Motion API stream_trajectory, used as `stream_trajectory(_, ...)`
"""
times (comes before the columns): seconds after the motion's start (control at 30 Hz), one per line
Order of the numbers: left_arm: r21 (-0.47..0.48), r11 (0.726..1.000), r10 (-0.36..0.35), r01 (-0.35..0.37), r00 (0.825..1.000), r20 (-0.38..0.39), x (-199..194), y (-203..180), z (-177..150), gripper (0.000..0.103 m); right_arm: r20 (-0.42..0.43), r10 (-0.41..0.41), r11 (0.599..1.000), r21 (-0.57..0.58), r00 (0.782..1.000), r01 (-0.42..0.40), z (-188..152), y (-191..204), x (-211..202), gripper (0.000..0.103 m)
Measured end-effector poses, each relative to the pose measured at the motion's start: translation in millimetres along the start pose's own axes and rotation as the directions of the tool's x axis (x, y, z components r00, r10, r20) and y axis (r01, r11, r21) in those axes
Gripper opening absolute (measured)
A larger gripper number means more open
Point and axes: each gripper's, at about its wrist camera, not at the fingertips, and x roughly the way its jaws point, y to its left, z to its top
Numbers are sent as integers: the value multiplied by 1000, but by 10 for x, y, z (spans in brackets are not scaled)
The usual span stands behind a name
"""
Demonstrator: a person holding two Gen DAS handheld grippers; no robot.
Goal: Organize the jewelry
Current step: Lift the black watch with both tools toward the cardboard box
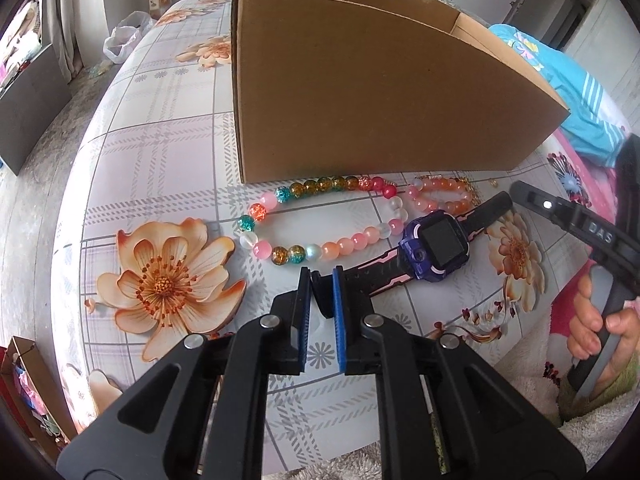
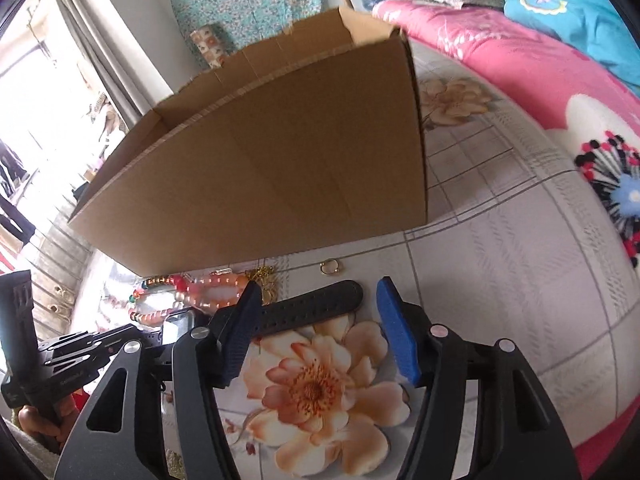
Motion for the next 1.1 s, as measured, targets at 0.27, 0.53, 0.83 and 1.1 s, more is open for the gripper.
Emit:
stream_trajectory(0.27, 9, 1000, -10, 10, 1000, 8, 17, 12, 37, 10, -50, 105, 994, -13, 993, -106, 55, 49, 69, 70)
stream_trajectory(0.53, 14, 1000, -15, 15, 1000, 17, 19, 25, 47, 10, -61, 232, 971, 77, 971, -227, 12, -16, 44, 56)
stream_trajectory(0.83, -3, 999, -33, 33, 999, 37, -3, 70, 6, 8, -22, 190, 980, 63, 981, -189, -137, 26, -161, 18)
stream_trajectory(1.1, 7, 990, -139, 139, 984, 107, -439, 133, -34, 4, 61, 207, 977, 34, 977, -209, -71, 168, -572, 4)
